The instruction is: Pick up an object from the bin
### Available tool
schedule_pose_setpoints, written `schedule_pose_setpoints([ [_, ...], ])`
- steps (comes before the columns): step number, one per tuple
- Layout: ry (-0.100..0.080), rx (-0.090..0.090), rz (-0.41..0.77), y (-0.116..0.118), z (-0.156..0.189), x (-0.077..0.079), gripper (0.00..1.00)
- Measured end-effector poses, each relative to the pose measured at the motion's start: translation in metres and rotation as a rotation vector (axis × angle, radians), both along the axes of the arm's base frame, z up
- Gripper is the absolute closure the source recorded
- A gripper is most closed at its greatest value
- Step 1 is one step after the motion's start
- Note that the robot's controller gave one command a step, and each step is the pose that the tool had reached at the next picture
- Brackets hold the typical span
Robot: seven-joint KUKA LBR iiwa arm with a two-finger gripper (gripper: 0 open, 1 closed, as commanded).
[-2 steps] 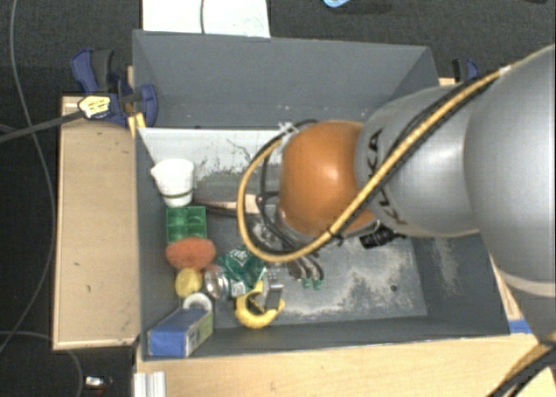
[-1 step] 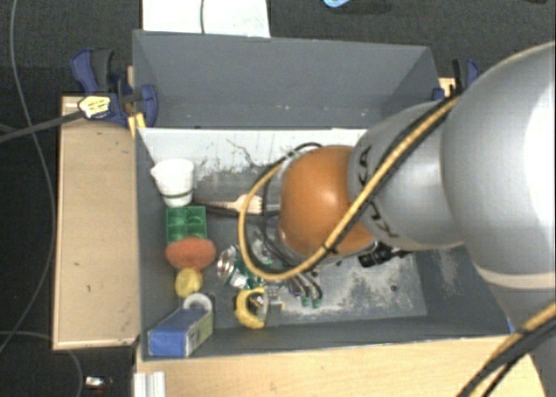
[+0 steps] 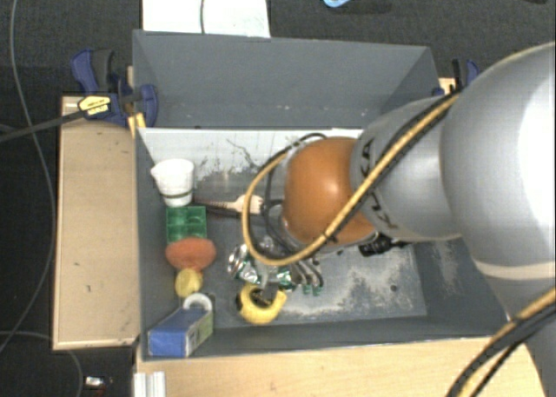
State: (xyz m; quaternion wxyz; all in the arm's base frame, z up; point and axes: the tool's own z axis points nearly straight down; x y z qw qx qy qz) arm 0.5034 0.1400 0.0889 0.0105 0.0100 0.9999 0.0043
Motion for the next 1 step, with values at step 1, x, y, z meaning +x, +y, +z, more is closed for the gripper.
schedule_pose_setpoints([
  [1, 0.0, 0.0, -0.002, -0.0001, 0.0, 0.0, 1.0],
])
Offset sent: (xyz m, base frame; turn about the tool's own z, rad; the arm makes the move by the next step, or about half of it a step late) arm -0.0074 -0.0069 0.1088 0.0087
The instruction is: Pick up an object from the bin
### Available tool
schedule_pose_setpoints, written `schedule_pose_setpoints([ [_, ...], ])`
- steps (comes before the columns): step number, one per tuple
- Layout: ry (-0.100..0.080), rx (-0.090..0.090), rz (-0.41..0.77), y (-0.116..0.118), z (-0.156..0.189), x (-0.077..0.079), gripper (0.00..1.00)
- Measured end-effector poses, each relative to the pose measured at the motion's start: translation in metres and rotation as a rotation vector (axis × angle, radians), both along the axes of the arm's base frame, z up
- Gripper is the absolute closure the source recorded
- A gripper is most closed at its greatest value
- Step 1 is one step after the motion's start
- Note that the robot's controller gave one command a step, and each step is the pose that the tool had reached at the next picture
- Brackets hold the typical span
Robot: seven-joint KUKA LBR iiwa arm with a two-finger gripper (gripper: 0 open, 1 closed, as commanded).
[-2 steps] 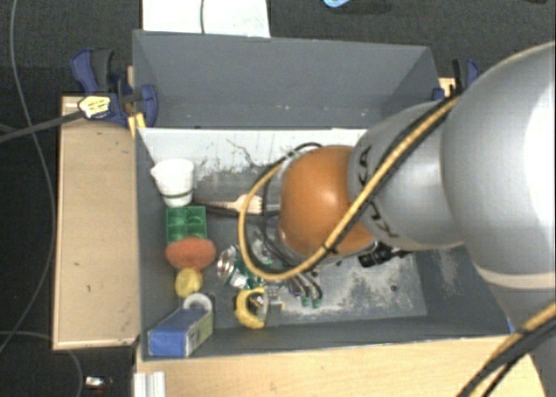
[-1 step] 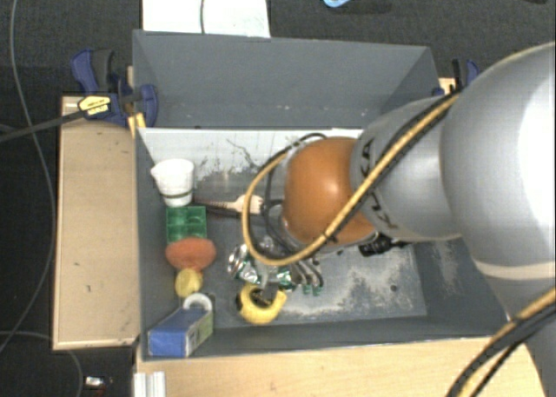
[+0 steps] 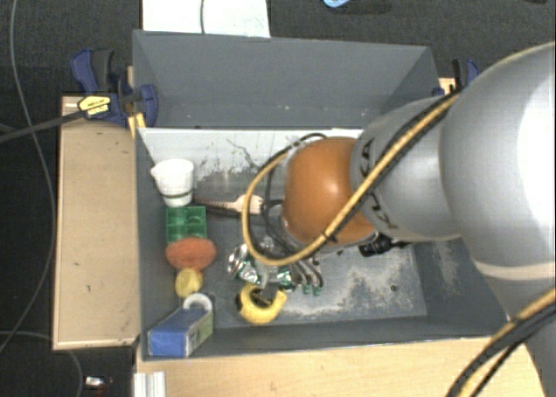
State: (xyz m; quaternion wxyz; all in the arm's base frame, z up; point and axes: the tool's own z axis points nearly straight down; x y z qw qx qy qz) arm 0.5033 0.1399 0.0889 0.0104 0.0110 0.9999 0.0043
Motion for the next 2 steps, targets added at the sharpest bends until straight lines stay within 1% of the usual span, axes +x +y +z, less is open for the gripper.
schedule_pose_setpoints([
  [1, 0.011, -0.003, -0.007, -0.005, 0.055, -0.007, 1.0],
  [2, 0.007, -0.002, -0.007, -0.002, 0.123, 0.001, 1.0],
])
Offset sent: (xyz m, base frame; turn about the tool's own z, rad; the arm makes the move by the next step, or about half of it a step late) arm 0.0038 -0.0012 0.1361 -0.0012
